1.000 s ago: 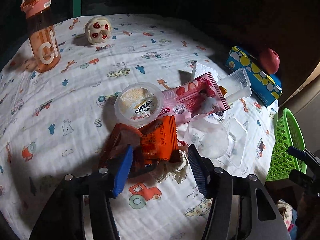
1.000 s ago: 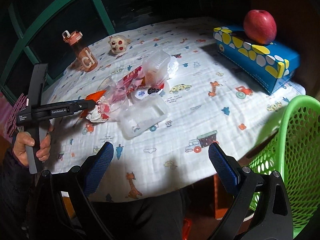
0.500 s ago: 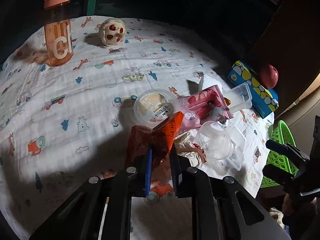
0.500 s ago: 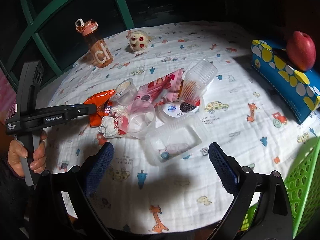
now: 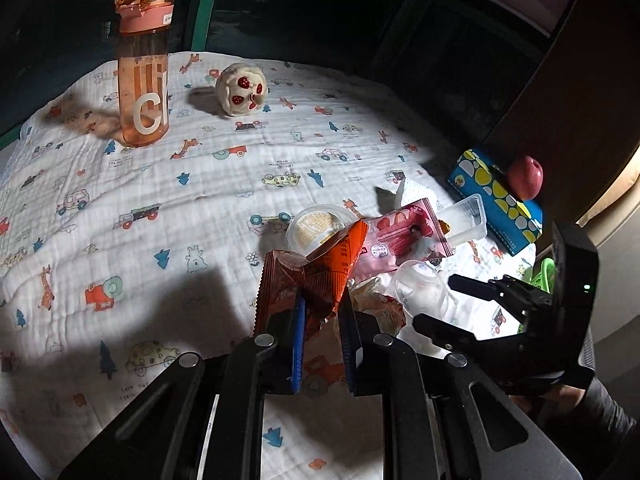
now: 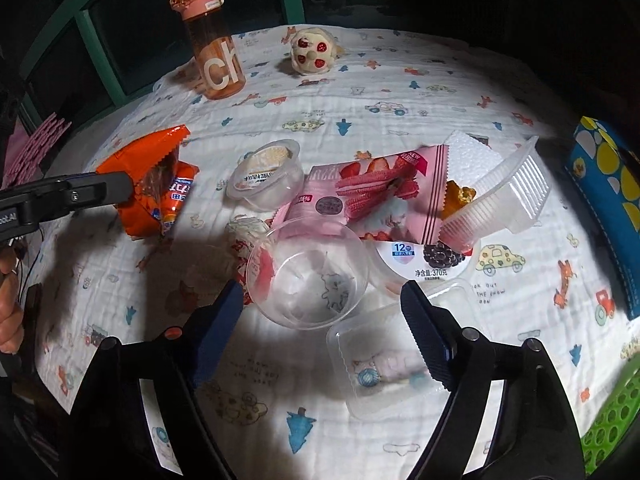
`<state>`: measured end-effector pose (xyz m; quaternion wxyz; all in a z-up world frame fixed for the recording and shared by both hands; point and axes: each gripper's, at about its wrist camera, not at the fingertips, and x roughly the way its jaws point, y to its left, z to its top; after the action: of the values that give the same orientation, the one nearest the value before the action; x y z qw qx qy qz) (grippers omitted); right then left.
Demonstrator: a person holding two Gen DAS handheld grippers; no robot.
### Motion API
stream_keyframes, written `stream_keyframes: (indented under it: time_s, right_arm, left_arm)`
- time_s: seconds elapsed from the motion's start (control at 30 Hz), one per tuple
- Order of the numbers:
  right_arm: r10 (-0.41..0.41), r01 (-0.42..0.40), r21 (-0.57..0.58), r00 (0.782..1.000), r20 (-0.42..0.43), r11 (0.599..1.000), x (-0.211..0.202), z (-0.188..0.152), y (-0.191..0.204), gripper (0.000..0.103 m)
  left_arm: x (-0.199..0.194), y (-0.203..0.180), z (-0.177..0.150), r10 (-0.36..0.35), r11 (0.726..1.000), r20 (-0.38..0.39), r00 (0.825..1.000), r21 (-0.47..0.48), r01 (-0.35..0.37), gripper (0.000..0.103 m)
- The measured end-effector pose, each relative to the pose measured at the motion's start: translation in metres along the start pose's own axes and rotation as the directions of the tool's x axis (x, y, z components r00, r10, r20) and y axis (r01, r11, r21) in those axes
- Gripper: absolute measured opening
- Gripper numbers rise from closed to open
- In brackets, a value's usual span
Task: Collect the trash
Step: 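Grasp the clear plastic cup with the right tool, then drop the clear cup into the basket with the right tool while the left tool drops the orange wrapper in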
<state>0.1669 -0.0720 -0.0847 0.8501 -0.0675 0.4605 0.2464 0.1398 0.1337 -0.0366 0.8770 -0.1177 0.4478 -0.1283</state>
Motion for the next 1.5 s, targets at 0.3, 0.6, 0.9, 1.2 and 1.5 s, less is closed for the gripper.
stream_keyframes:
  time_s: [0.3,0.6,0.9,1.2,1.5]
  right_arm:
    - [0.007,-0.007,-0.026,1.0,0.003,1.0,0.007,0.002,0.006,0.063]
    - [0.049,-0.052,0.029,0.996,0.077,0.998,-0.029,-0.003,-0.004,0.062]
    - [0.023,-0.044,0.136,0.988,0.153,0.99,-0.089,-0.031,-0.037,0.062]
    - [-0.154,0.091,0.32,0.972,0.179,0.943,-0.155,-0.089,-0.112,0.062]
    - [-0.327,0.246,0.501,0.942,0.079,0.829,-0.197,-0.161,-0.201,0.063]
  left_arm:
    - [-0.002,-0.002,0.0,-0.008,1.0,0.0,1.0,-0.005,0.008,0.015]
    - [-0.011,-0.019,0.006,-0.019,1.0,0.02,1.0,0.026,0.018,0.015]
    - [-0.016,-0.068,0.013,-0.07,0.992,0.022,0.997,0.104,0.067,0.015]
    - [-0.002,-0.149,0.016,-0.164,0.958,-0.024,0.986,0.234,0.165,0.015]
    - [0.017,-0.231,0.014,-0.244,0.906,-0.093,0.965,0.333,0.261,0.015]
